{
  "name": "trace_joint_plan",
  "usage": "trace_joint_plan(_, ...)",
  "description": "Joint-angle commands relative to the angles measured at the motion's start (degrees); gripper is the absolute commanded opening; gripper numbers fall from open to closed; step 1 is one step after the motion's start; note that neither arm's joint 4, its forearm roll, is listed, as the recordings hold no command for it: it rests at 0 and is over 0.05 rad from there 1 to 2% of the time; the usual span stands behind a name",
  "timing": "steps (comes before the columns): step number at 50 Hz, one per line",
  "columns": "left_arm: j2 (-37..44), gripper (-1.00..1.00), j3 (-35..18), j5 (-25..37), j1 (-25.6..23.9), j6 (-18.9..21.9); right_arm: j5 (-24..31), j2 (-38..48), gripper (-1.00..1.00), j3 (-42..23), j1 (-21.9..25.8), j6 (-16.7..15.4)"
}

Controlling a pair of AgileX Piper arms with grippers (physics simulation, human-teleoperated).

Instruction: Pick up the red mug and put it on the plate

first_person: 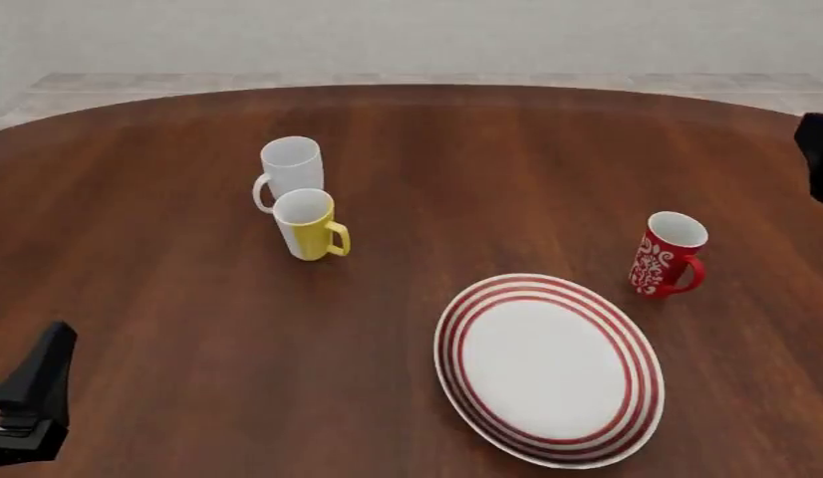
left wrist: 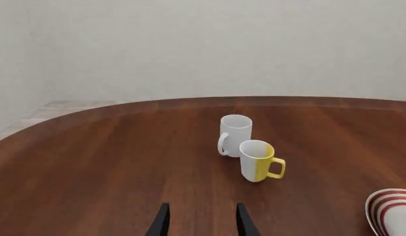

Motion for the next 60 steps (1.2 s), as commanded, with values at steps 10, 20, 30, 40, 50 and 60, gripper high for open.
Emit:
trace_joint_plan(10,0.0,1.0,0.0,0.0,0.0,0.0,-0.96,13.62,1.0,-1.82,0.01,-5.7)
trace_joint_plan(20,0.0,1.0,0.0,0.0,0.0,0.0,-2.4,16.84,1.0,-1.45,-0.65,-5.64)
trace_joint_plan(30,0.0,1.0,0.0,0.0,0.0,0.0,-3.99,19.41,1.0,-0.91,-0.85,-7.13)
trace_joint_plan(40,0.0,1.0,0.0,0.0,0.0,0.0,-7.29,23.96,1.0,-0.37,-0.09,-6.73)
trace_joint_plan(50,0.0,1.0,0.0,0.0,0.0,0.0,-10.68,27.88,1.0,0.96,-0.02,-6.79)
trace_joint_plan(60,0.0,1.0,0.0,0.0,0.0,0.0,-12.53,29.89,1.0,1.83,0.45,-7.11)
